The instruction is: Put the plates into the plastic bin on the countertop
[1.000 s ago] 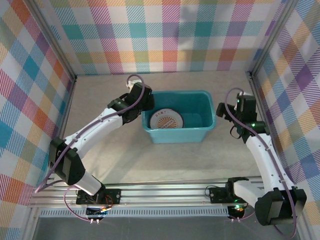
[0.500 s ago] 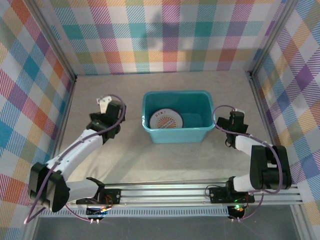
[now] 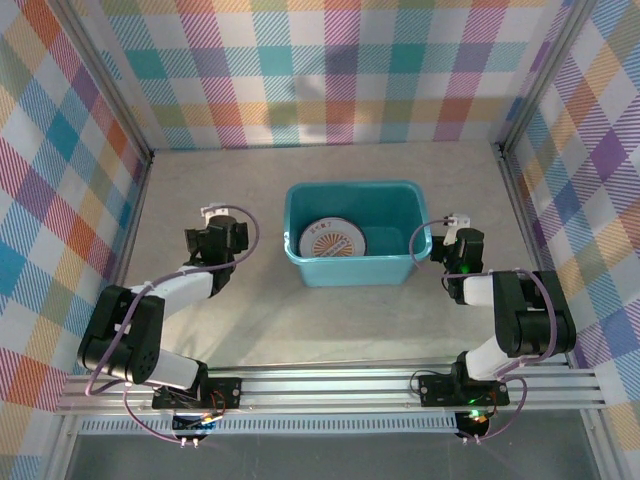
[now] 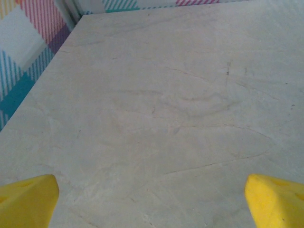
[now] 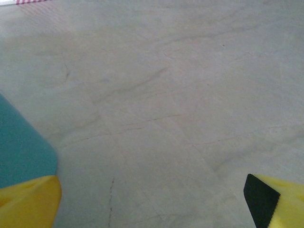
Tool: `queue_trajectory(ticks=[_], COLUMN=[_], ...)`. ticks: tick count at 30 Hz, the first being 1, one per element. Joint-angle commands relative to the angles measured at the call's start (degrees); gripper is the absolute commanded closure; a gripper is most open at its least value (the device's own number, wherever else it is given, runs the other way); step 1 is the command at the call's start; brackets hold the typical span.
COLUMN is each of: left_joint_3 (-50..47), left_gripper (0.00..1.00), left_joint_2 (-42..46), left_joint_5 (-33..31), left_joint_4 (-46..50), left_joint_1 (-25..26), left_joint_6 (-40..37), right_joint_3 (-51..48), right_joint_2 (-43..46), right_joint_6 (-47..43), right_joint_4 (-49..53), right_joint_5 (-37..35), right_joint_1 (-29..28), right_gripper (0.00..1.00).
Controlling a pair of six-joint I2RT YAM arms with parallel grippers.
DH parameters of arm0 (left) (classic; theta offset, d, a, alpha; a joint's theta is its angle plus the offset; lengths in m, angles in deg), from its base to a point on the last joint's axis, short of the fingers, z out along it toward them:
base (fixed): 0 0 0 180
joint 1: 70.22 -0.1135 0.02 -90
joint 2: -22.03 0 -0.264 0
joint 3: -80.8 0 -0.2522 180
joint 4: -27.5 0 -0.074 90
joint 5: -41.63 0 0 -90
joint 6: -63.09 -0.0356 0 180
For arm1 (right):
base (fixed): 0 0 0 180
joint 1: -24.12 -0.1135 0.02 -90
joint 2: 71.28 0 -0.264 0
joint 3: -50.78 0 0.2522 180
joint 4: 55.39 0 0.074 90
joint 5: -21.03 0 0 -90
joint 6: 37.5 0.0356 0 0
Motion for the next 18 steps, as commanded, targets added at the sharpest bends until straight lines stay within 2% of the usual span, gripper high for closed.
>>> queue_trajectory(ticks=[1, 4, 6, 10, 11, 16, 18], left_joint_3=[-0.18, -3.64, -6.45, -6.79, -6.44, -7.80, -10.49], left_gripper=[0.01, 0.01, 0.01, 0.01, 0.02, 0.04, 0.04], left_joint_2=[0.54, -0.77, -2.58, -7.16, -6.83, -6.59, -6.93], left_joint_5=[6.64, 7.29, 7.31, 6.12, 6.60, 13.16, 15.64], left_joint_4=[-5.56, -9.49, -16.20, -21.10, -19.33, -21.00, -25.90], left_joint_1=[-0.82, -2.03, -2.31, -3.82, -4.76, -7.98, -8.68], left_joint_6=[-4.63, -4.94, -4.93, -3.41, -1.63, 0.28, 0.29], right_joint_3=[0.71, 0.78, 0.79, 0.79, 0.79, 0.82, 0.79], right_joint_2=[0.41, 0.37, 0.36, 0.38, 0.36, 0.35, 0.39], right_joint_6=[-1.17, -1.17, -1.17, -1.19, -1.19, -1.17, -1.19], right_joint_4=[-2.94, -2.81, -2.81, -2.81, -2.81, -2.72, -2.78], right_joint_5=[1.96, 1.92, 1.95, 1.97, 1.95, 1.95, 1.96], right_joint_1=[-0.08, -0.10, -0.17, -0.09, -0.10, -0.16, -0.13], right_gripper=[0.01, 0.01, 0.01, 0.01, 0.01, 0.01, 0.01])
